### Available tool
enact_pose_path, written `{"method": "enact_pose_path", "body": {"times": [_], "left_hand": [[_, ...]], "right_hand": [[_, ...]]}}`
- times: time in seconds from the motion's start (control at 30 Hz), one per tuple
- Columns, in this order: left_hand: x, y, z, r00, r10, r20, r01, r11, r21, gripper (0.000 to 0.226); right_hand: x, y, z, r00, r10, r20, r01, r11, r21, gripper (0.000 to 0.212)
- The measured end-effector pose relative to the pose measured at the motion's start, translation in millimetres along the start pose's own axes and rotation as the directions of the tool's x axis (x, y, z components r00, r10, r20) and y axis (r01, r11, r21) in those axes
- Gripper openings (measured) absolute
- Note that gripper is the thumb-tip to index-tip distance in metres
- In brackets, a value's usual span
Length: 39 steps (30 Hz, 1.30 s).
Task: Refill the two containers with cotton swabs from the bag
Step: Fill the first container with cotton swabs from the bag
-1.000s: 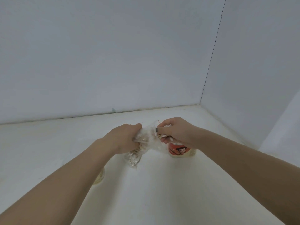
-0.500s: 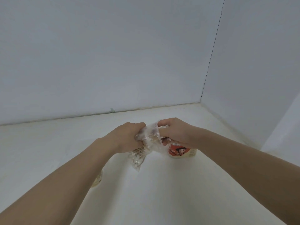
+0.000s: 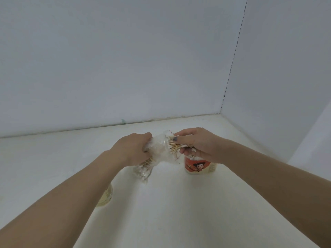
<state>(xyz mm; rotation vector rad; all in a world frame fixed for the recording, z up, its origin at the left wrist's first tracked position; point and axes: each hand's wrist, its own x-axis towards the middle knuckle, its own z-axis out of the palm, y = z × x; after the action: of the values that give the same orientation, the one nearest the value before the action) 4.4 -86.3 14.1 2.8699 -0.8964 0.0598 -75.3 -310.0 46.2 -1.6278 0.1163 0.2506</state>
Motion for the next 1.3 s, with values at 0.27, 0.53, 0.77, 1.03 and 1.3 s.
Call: {"method": "enact_pose_path", "body": {"times": [0.27,0.53,0.77,1.03,1.3], "left_hand": [[5,-1,2,0.995,-0.092,-0.048,0.097,0.99,0.107,0.019],[6,9,-1,0.984,-0.177,-0.036,0.18,0.96,0.213,0.02],[9,20,-2,0.958,-0.286,0.027,0.271,0.932,0.241,0.039],[13,63,-24,1.0,-0.017,0.0,0.017,0.978,-0.209,0.115],[22,111,-13,0.994,0.066,-0.087,-0.099,0.879,-0.467,0.099]], "right_hand": [[0,1,-6,1.0,0.003,-0.028,0.003,0.978,0.207,0.019],[1,-5,-15,0.994,0.034,-0.104,0.013,0.908,0.418,0.014],[-6,-12,-35,0.987,0.046,-0.156,0.036,0.875,0.482,0.01],[-18,-15,-53,0.986,0.056,-0.155,0.03,0.864,0.503,0.011],[-29,-4,-59,0.992,0.1,-0.081,-0.027,0.777,0.629,0.014]]}}
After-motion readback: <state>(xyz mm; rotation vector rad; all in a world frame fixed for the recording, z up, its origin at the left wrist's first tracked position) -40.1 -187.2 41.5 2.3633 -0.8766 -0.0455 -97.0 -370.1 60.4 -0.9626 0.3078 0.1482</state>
